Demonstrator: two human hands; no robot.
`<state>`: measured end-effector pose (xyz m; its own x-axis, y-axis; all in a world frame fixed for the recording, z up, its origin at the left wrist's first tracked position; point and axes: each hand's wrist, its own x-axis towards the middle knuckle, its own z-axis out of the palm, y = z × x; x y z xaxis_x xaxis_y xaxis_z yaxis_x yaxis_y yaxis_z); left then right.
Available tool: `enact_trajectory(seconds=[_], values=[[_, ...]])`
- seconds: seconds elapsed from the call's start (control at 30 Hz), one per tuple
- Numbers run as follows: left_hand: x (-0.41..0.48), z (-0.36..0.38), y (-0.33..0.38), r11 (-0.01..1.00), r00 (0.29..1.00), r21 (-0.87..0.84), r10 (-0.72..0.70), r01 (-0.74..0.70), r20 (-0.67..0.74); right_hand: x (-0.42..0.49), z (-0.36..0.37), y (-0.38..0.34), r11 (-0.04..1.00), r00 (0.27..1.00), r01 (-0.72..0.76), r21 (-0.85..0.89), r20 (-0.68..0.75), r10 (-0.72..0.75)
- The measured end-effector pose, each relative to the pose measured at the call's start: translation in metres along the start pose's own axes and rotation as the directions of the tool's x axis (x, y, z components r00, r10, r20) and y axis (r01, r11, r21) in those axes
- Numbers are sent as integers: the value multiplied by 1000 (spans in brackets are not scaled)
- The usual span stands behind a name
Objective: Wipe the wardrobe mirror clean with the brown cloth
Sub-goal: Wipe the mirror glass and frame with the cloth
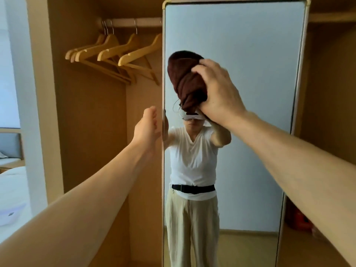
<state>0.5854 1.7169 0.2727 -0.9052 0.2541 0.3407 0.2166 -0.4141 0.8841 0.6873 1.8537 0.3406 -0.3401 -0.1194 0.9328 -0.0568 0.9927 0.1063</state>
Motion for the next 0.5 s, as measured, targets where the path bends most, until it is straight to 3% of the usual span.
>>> enact_trajectory(seconds=[0.1, 0.2, 0.33, 0.5], values=[[16, -9, -19, 995, 995, 3, -97, 97, -30, 11, 19, 7, 962, 971, 109, -250, 235, -49], [24, -14, -26, 962, 958, -74, -251, 262, 137, -16, 43, 10, 948, 961, 116, -297, 275, -32], [33, -14, -24, 949, 927, -83, -273, 303, 257, -81, 73, 2, 956, 979, 111, -273, 198, -57], [33, -11, -28, 953, 920, -48, -275, 299, 279, -192, 107, -19, 953, 910, 210, -219, 400, -108]])
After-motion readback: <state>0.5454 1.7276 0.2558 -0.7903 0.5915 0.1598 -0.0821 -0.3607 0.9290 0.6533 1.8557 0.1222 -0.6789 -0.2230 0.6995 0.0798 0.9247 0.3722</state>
